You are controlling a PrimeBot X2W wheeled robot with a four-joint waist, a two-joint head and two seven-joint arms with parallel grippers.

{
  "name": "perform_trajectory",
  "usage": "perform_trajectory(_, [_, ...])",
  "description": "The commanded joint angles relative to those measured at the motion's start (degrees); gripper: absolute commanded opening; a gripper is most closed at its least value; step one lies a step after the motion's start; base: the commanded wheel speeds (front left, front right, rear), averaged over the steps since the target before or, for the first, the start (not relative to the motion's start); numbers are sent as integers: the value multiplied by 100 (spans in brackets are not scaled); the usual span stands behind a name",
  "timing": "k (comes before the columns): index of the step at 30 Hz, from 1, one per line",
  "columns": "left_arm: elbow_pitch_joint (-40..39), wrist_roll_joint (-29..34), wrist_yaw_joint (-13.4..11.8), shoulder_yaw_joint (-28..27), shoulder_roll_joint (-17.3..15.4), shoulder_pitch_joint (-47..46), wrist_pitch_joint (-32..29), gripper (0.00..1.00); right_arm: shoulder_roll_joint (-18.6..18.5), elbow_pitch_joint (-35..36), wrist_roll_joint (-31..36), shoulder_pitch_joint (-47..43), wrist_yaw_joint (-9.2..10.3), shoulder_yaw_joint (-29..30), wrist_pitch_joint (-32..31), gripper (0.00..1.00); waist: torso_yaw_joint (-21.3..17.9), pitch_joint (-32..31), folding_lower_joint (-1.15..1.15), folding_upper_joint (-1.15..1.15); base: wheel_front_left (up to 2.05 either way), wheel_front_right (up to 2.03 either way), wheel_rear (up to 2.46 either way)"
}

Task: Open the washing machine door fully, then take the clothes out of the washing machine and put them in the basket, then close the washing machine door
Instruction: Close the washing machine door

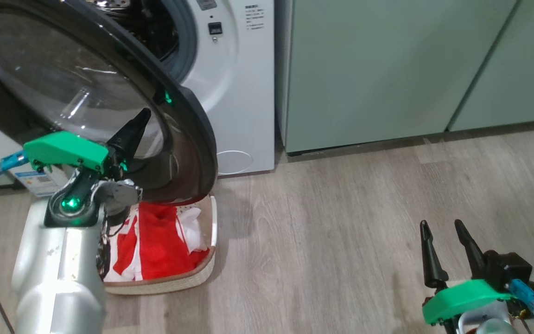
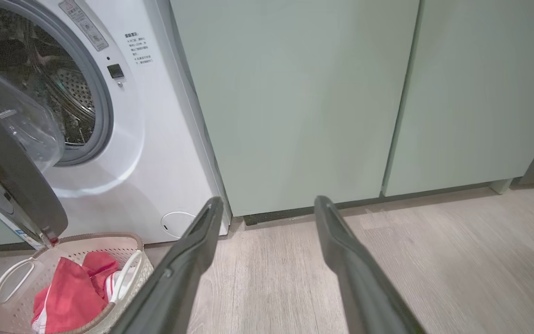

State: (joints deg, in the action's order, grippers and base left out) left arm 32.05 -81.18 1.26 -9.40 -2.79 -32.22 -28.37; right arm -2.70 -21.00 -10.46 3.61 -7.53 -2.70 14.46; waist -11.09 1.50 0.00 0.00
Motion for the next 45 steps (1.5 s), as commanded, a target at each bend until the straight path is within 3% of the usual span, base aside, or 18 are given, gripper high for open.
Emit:
perform_trajectory(1, [-164, 36, 65, -146, -201, -220, 51, 0, -20, 205, 48, 176, 4, -117, 54, 100, 91, -34, 0, 0, 0, 0, 0])
perform_trajectory(2, [-138, 65, 118, -156, -208, -196, 115, 15, -20, 212, 44, 172, 4, -121, 54, 100, 141, -49, 0, 0, 0, 0, 0])
perform_trajectory(3, [-118, 143, 182, -139, -235, -157, 193, 36, -20, 218, 38, 172, 4, -127, 54, 100, 192, -65, 0, 0, 0, 0, 0])
perform_trajectory(4, [-101, 219, 235, -119, -249, -103, 276, 47, -19, 226, 32, 173, 4, -127, 54, 100, 251, -82, 0, 0, 0, 0, 0])
perform_trajectory(5, [-83, 259, 278, -116, -250, -43, 345, 72, -19, 235, 26, 175, 4, -128, 54, 100, 312, -102, 0, 0, 0, 0, 0])
perform_trajectory(6, [-72, 299, 313, -123, -250, 24, 429, 90, -19, 242, 15, 177, 4, -130, 54, 100, 373, -122, 0, 0, 0, 0, 0])
perform_trajectory(7, [-61, 359, 347, -129, -265, 98, 528, 100, -19, 248, 2, 180, 4, -133, 54, 100, 435, -142, 0, 0, 0, 0, 0])
perform_trajectory(16, [53, 1384, 606, 50, -751, 852, 1869, 100, -19, 285, -46, 183, 4, -144, 54, 100, 880, -327, 0, 0, 0, 0, 0])
perform_trajectory(27, [-40, 3129, 622, 1335, -1443, 1596, 4158, 100, -18, 301, -90, 97, 4, -99, 54, 100, 1114, -470, 0, 0, 0, 0, 0])
perform_trajectory(33, [-71, 4047, 622, 1285, -1514, 1758, 4332, 100, -18, 360, -120, 14, 4, -96, 54, 100, 1126, -471, 0, 0, 0, 0, 0])
perform_trajectory(39, [-484, 5136, 622, 988, -1299, 2160, 4335, 100, -18, 377, -157, -83, 4, -86, 54, 100, 1089, -468, 0, 0, 0, 0, 0])
perform_trajectory(45, [-820, 5697, 622, 708, -1038, 2472, 4336, 100, -18, 411, -183, -159, 4, -49, 54, 100, 1031, -435, 0, 0, 0, 0, 0])
